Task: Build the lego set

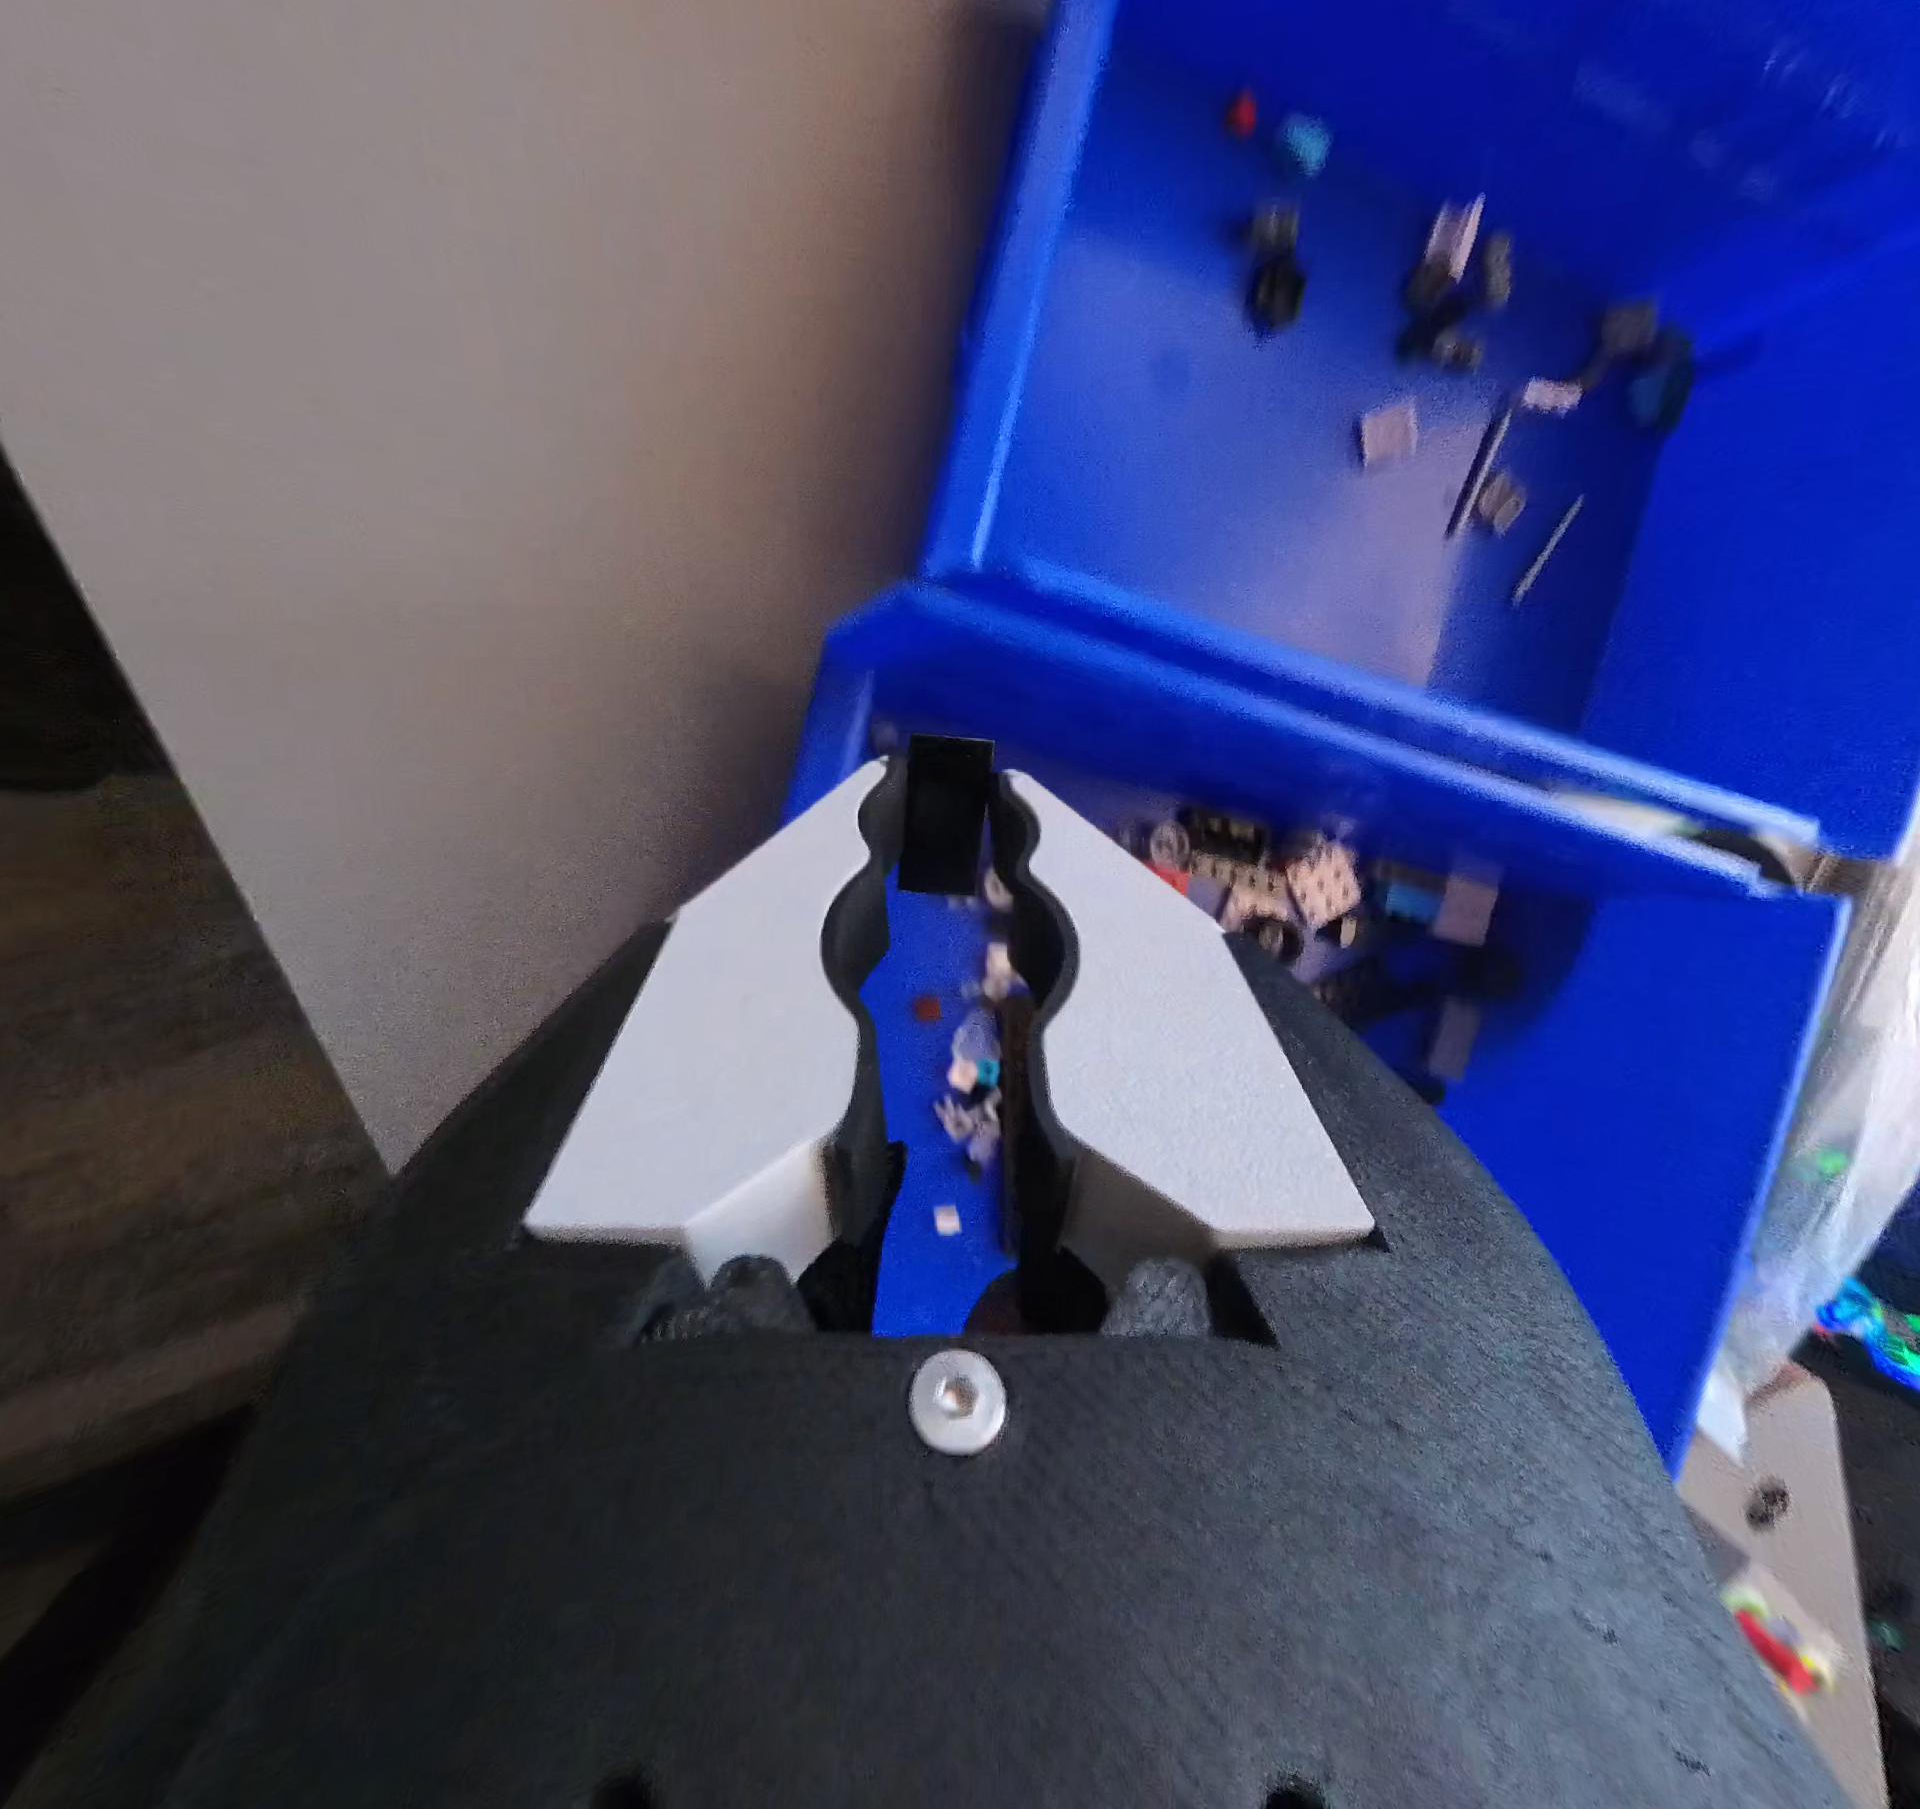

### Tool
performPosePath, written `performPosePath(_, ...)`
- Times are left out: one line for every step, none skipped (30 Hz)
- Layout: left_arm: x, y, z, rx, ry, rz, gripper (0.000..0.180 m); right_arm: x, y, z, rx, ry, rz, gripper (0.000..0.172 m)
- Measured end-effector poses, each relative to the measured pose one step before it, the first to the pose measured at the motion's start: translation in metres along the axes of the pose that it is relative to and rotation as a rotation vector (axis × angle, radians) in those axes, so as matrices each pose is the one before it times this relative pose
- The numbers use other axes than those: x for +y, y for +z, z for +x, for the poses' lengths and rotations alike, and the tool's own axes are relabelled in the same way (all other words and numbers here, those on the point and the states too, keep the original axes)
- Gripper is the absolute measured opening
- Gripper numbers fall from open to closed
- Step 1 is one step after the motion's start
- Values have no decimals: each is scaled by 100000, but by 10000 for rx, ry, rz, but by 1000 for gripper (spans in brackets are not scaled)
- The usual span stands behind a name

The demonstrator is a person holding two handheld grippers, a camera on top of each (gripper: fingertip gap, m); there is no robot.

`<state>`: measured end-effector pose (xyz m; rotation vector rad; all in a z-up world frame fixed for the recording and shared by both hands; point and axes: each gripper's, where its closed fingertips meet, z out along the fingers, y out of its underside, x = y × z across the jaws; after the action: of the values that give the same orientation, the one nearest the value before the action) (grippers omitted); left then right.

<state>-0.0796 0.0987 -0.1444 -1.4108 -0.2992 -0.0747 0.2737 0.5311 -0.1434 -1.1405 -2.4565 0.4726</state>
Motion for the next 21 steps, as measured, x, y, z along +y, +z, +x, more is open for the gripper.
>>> performPosePath(-136, -416, -140, -95, -76, 51, 25, -1586, -126, -523, -108, -5, 393, 17)
performPosePath(-90, -358, -146, -109, -56, -20, 25, -1615, 185, -621, -159, -24, 343, 17)
performPosePath(-67, -337, -34, -60, 26, -21, 25, -1617, 467, -681, -165, -82, 263, 17)
performPosePath(-90, -337, 74, -9, 59, -8, 25, -1649, 745, -711, -160, -128, 213, 17)
performPosePath(-99, -361, 180, 50, 93, 18, 25, -1758, 979, -732, -150, -149, 211, 17)
performPosePath(-91, -370, 153, 36, 57, 12, 25, -1898, 1171, -722, -118, -158, 249, 17)
performPosePath(-89, -405, 115, 24, 47, 15, 25, -1984, 1382, -765, -126, -150, 275, 17)
performPosePath(-93, -437, 56, -8, 39, 4, 25, -2035, 1578, -814, -134, -145, 307, 17)
performPosePath(-100, -474, 28, -11, 87, 13, 25, -2031, 1764, -758, -94, -128, 347, 17)
performPosePath(-58, -486, -62, -55, 65, -10, 25, -1932, 1935, -701, -84, -67, 369, 17)
performPosePath(-8, -458, -168, -90, 24, -46, 25, -1706, 2081, -667, -83, -15, 349, 17)
performPosePath(44, -426, -170, -57, -21, -75, 25, -1446, 2201, -534, -34, -1, 330, 17)
performPosePath(78, -335, -87, 33, -66, -94, 25, -1170, 2272, -479, -28, 59, 287, 17)
performPosePath(109, -272, -133, -2, -82, -104, 25, -977, 2257, -561, -100, 100, 258, 17)
performPosePath(79, -201, -229, -85, -40, -76, 25, -779, 2210, -494, -103, 132, 220, 17)
performPosePath(90, -124, -181, -69, -31, -73, 25, -645, 2117, -452, -108, 142, 196, 17)
performPosePath(155, -38, -68, 9, -49, -93, 25, -556, 1954, -488, -176, 225, 201, 17)
performPosePath(190, 20, -41, 11, -56, -104, 25, -336, 1781, -488, -212, 257, 107, 17)
performPosePath(188, 73, 8, 7, -21, -95, 25, -95, 1556, -414, -172, 188, 1, 17)
performPosePath(179, 96, 67, 26, 15, -92, 25, 161, 1314, -270, -89, 106, -142, 17)
performPosePath(151, 118, 150, 48, 56, -87, 25, 280, 1062, -152, -31, 28, -200, 17)
